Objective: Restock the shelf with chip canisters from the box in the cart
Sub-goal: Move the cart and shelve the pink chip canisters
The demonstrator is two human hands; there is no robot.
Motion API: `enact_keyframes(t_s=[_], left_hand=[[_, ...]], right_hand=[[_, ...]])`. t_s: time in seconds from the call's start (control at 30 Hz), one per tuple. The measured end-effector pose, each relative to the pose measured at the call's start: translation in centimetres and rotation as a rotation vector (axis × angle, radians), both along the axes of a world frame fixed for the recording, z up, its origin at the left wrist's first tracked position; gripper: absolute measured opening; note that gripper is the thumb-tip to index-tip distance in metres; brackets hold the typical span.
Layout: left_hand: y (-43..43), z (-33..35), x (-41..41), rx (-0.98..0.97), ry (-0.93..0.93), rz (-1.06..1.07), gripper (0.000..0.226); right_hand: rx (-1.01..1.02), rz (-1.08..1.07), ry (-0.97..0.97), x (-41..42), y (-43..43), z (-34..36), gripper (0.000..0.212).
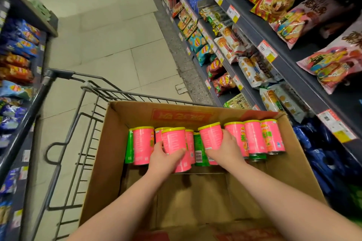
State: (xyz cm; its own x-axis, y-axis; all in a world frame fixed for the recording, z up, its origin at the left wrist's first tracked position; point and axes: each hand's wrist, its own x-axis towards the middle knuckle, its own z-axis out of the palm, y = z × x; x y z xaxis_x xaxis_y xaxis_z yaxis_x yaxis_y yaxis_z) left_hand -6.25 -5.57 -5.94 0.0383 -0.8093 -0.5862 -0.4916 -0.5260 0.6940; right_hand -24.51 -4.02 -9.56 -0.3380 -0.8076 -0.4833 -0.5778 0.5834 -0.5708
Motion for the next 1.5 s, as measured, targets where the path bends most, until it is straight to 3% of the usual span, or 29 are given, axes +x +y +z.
enact_keyframes(t_s=[0.1,0.33,0.8,0.93,1.2,1.5], left_hand=[[0.6,0.9,0.5,-0.001,0.038,-0.025,0.080],[2.6,3.8,1.2,-0.054,0.108,-0.152,0.060],[9.4,6.9,1.7,-0.161,0.279,-0.426,0.041],[11.8,7.2,1.2,-0.155,0.323,-0.473,0.044],[16.7,8.1,-0.9,-0.119,0.354,-0.606,0.075],[28.0,8.4,-5.2,-0.066,0.420,-0.774,0.067]], right_hand=[[-0.013,-0.038,-0.038,0.5,1.4,1.5,0.083],[-0.076,-0.185,-0.031,2.0,5.7,5.5,0.095],[-0.248,-0.512,-0.039,5.3,17.4,9.6,0.063],[-0.284,-0.590,-0.035,5.8,20.9,10.5,0.059],[-0.327,-0.699,-0.014,5.6,27.6,12.6,0.062],[-0.369,-0.901,0.035,4.6,41.0,14.6,0.055]])
